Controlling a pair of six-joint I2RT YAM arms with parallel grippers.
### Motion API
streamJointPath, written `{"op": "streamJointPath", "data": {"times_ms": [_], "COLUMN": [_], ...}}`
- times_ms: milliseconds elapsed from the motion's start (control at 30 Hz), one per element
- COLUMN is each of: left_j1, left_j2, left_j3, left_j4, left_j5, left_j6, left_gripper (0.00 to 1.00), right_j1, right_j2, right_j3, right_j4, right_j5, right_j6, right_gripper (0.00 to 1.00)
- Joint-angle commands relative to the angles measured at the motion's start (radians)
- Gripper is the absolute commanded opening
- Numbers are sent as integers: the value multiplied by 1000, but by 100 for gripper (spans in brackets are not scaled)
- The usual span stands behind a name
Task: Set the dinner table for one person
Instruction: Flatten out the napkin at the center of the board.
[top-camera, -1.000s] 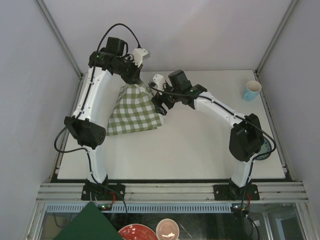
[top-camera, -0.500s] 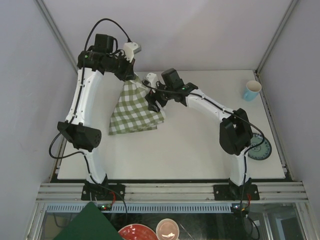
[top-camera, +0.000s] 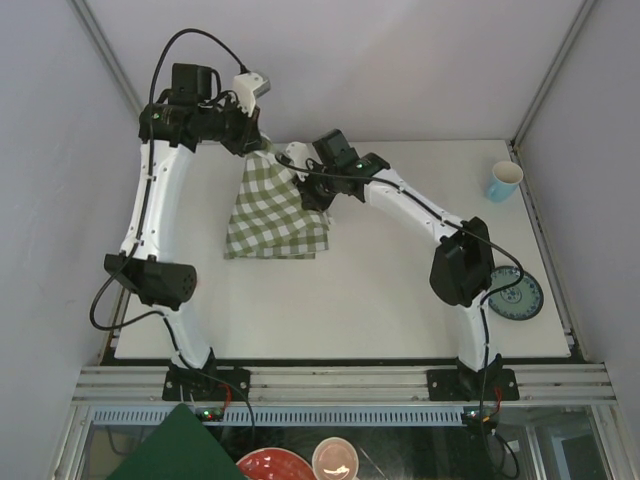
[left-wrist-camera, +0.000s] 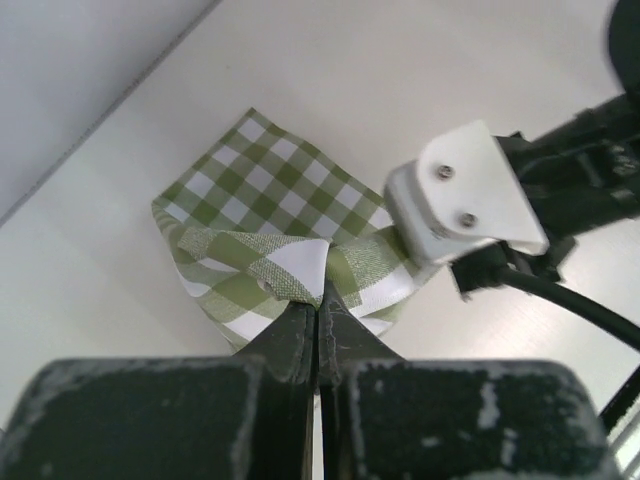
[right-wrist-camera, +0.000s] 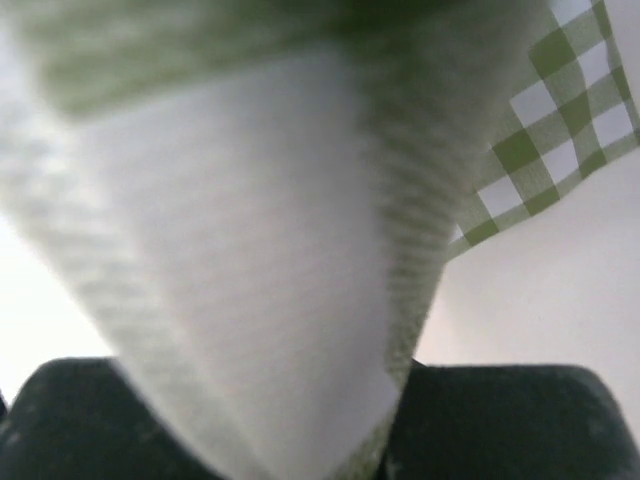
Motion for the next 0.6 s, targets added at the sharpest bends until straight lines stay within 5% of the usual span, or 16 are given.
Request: {"op": "streamJointPath", "data": {"times_ms": [0,200,567], "left_j1": [17,61,155], "left_j2": [-82,-177,-413], "left_j3": [-14,-41,-193], "left_j4": [70,104,127], "left_j5": [86,150,376], "left_j6": [-55,-103,-102], "left_gripper": [0,0,0], "right_j1": [29,128,345], "right_j2": [-152,-170,-324], "right_j3": [219,489,456], "right_j4": [-198,-418,-367], "right_j5": [73,178,362], "right_j6": [24,34,-24], "right_gripper": [0,0,0]}}
